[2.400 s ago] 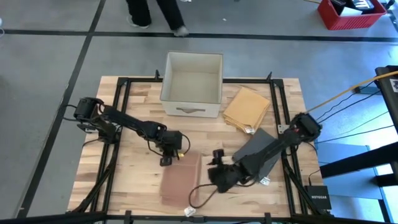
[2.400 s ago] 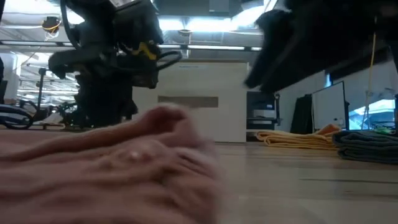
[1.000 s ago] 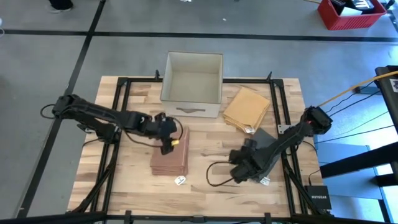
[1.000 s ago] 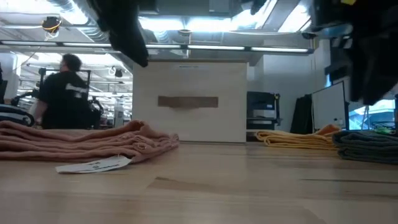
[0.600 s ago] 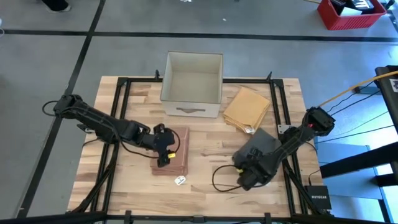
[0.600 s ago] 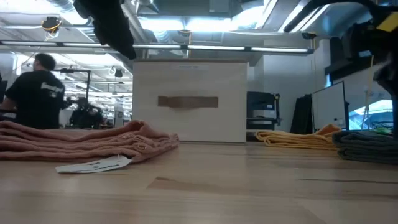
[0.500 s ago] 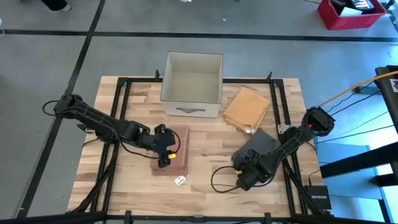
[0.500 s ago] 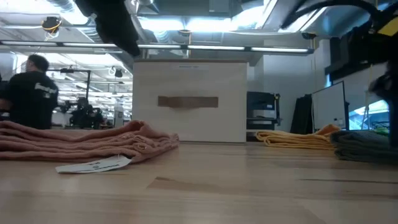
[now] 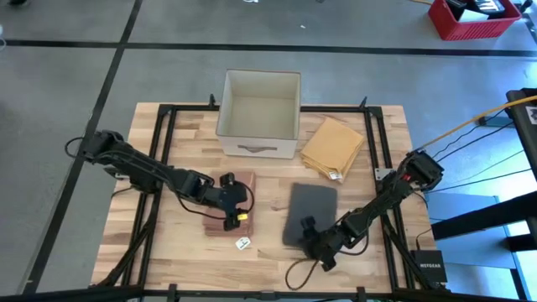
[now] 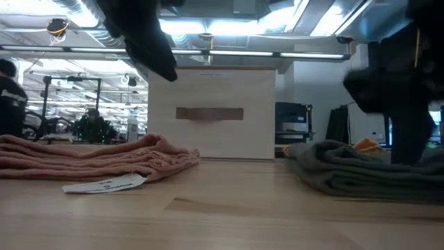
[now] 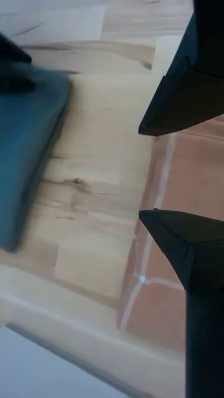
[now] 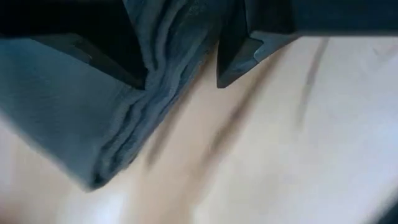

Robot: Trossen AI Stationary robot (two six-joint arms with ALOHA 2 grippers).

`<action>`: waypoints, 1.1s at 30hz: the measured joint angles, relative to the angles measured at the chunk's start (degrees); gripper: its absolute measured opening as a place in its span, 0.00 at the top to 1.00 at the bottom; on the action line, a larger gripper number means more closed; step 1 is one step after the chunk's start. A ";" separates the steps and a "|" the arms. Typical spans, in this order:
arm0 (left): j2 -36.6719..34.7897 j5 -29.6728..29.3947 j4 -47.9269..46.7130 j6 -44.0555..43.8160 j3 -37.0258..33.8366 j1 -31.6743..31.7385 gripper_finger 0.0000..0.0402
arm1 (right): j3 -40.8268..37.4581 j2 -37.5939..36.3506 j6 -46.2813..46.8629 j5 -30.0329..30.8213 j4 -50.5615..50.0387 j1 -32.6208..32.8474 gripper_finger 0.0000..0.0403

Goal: Fold towel
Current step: Stack the dark gray towel on the brown towel

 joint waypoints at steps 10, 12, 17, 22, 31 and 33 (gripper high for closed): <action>3.91 2.66 5.27 2.07 0.00 0.78 0.51 | 22.12 -3.31 5.50 3.02 -29.54 0.00 0.50; 3.90 3.13 4.58 1.80 0.00 0.84 0.51 | 26.22 -4.37 8.55 4.29 -38.15 -0.43 0.50; 3.04 7.80 2.28 0.62 0.00 0.77 0.51 | 26.39 -9.47 9.12 9.47 -49.55 -6.05 0.50; 2.87 10.49 -2.23 -2.89 0.00 0.44 0.51 | 17.65 -15.13 5.62 3.07 -44.33 -18.77 0.50; 0.19 10.51 -7.16 -4.46 0.00 -0.58 0.51 | 2.28 -15.17 -4.10 -16.21 -29.48 -39.97 0.50; -0.46 10.26 -6.70 -4.68 0.00 -0.86 0.51 | 0.60 -15.17 -5.65 -19.42 -26.67 -43.28 0.50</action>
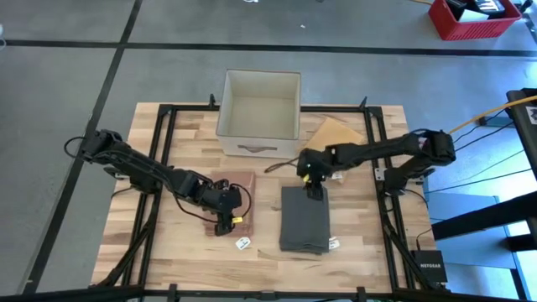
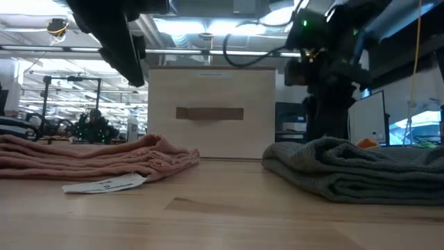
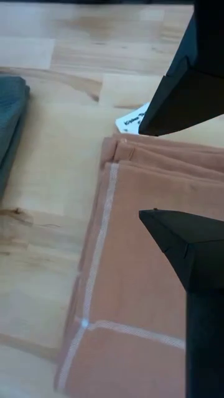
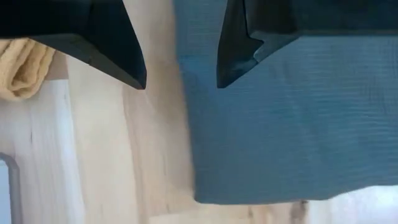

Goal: Fold towel
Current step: Stack the dark gray towel on the brown towel

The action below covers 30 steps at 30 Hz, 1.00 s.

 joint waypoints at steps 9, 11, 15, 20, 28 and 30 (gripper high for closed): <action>-0.28 -0.44 -0.47 -3.37 0.00 -0.82 0.51 | -4.47 5.16 -3.38 -9.73 5.81 -5.59 0.50; -0.28 -0.56 -0.30 -4.55 0.00 -1.24 0.51 | -4.38 6.45 -4.39 -12.22 5.86 -5.62 0.50; -0.24 -1.56 -0.29 -6.20 0.00 -2.36 0.51 | -4.21 8.72 -5.10 -15.10 6.07 -5.64 0.50; -0.24 -2.53 -0.21 -7.13 0.00 -3.54 0.51 | -4.12 10.61 -6.14 -16.64 6.17 -5.66 0.52; -0.24 -3.47 -0.48 -7.97 0.00 -4.29 0.51 | -4.27 11.44 -6.11 -18.39 7.08 -5.59 0.82; -0.24 -4.35 -0.87 -7.98 0.00 -4.61 0.51 | -4.36 11.56 -5.96 -19.28 7.19 -5.56 0.92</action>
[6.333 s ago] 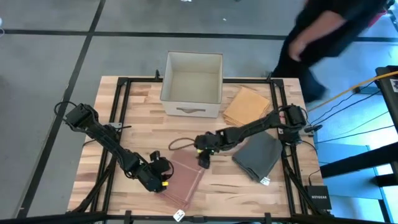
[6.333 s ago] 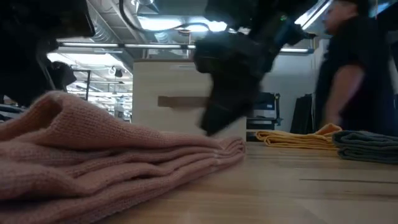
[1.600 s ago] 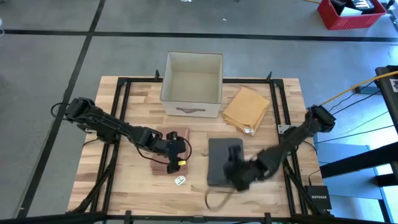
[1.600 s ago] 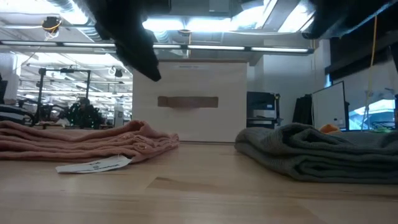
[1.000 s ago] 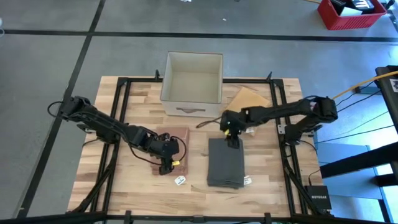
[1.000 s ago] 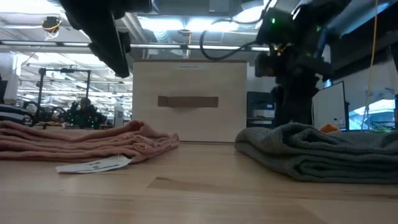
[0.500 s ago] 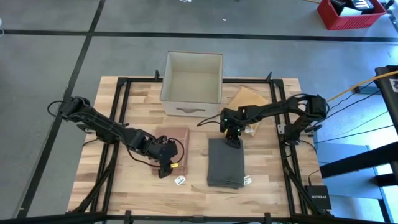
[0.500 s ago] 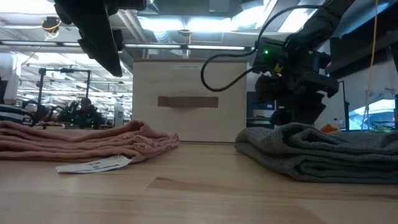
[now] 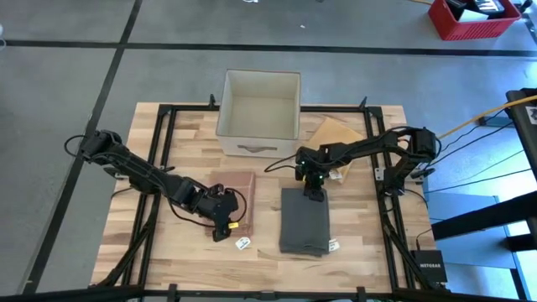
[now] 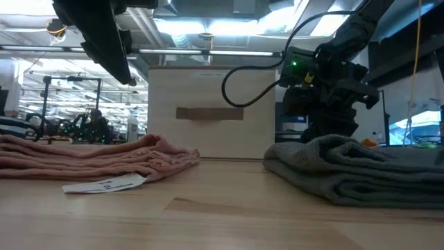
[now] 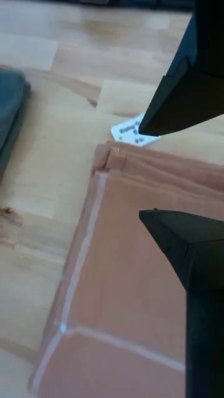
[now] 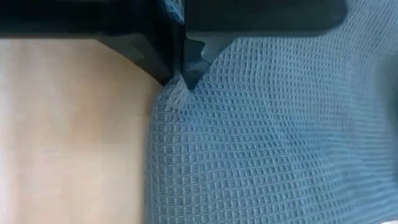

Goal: Fold towel
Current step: Stack the dark gray towel on the brown towel

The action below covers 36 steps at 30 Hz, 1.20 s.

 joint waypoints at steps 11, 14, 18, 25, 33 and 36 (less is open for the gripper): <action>0.71 -10.89 -4.96 -6.70 -7.18 -2.75 0.51 | 2.63 -3.47 1.71 5.86 -1.41 8.59 0.98; 2.13 -10.85 -3.60 -6.25 -11.41 -2.54 0.51 | 6.13 -5.27 1.70 10.33 -1.97 12.13 0.99; 5.16 -10.75 0.05 -6.23 -15.01 -1.98 0.51 | 10.61 -5.48 1.70 17.10 -3.12 16.67 0.98; 9.18 -11.69 9.87 -9.30 -15.44 -1.91 0.51 | 18.59 -5.59 1.85 24.61 -2.63 22.50 0.99; 11.63 -11.38 23.06 -9.46 -15.20 -1.79 0.51 | 22.84 -5.65 4.79 27.92 2.11 24.96 0.99; 11.51 -9.78 23.64 -7.68 -13.81 -1.76 0.51 | 22.85 -5.64 7.24 27.89 5.48 24.95 0.99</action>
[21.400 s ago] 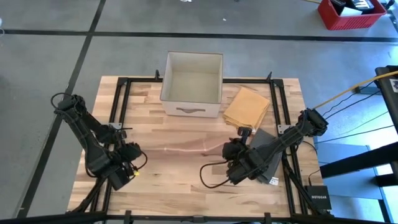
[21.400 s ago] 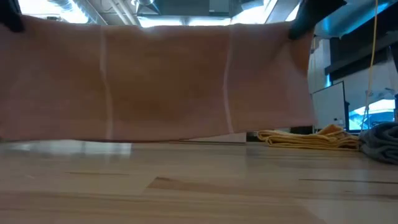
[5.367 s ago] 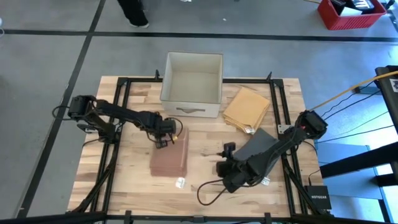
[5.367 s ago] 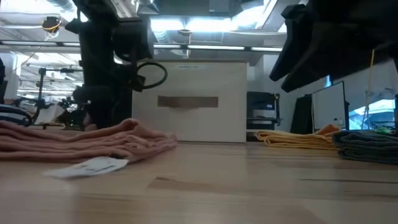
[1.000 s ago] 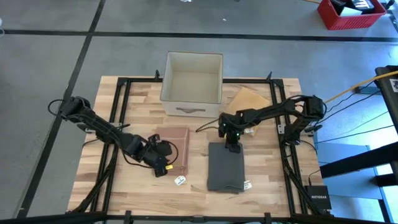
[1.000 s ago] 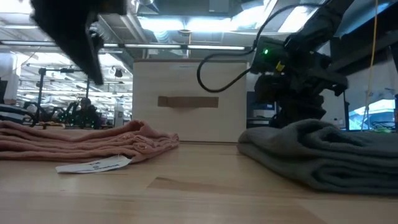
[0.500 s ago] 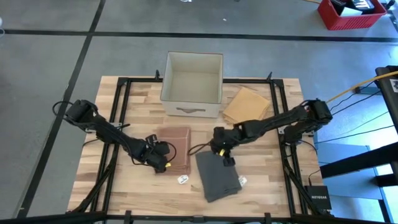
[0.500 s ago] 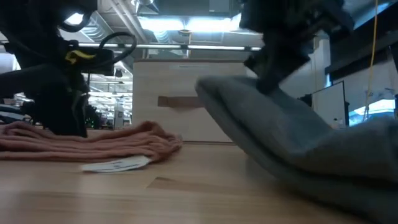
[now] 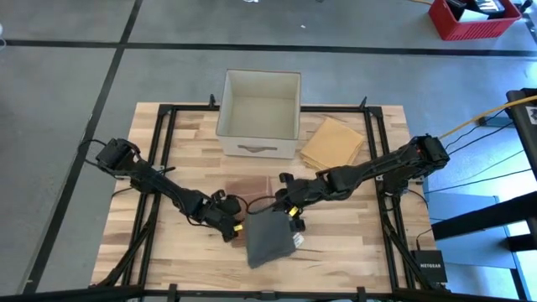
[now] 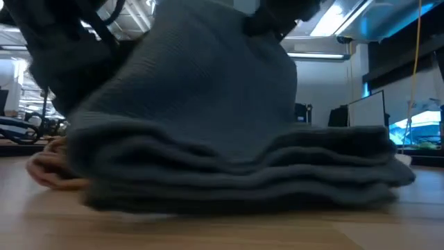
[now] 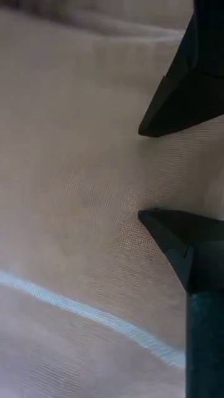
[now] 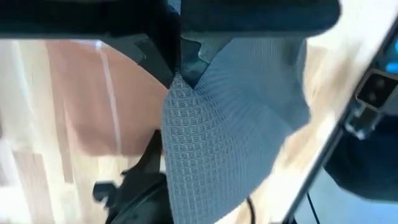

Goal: Fold towel
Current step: Stack the dark gray towel on the brown towel

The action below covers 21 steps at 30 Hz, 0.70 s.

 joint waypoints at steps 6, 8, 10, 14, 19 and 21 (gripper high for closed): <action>-4.67 2.86 -11.28 2.02 4.75 -0.93 0.51 | 0.00 0.00 0.59 0.54 6.54 -0.19 0.99; -7.29 4.76 -20.96 1.01 7.04 -1.61 0.51 | 0.00 0.00 0.29 1.01 8.66 -0.52 0.99; -10.69 4.87 -29.51 -1.02 9.46 -2.60 0.51 | 0.00 0.00 0.30 1.05 10.30 -1.10 0.99; -17.21 4.42 -39.83 -6.00 11.69 -4.46 0.51 | 0.06 1.34 0.32 1.03 12.52 -2.77 0.99; -23.30 1.51 -41.88 -9.64 11.87 -6.09 0.51 | 0.02 5.52 0.38 0.01 13.24 -6.12 0.98; -24.06 -0.36 -41.95 -9.80 11.87 -6.64 0.51 | 0.00 6.89 0.70 -0.97 13.74 -7.61 0.99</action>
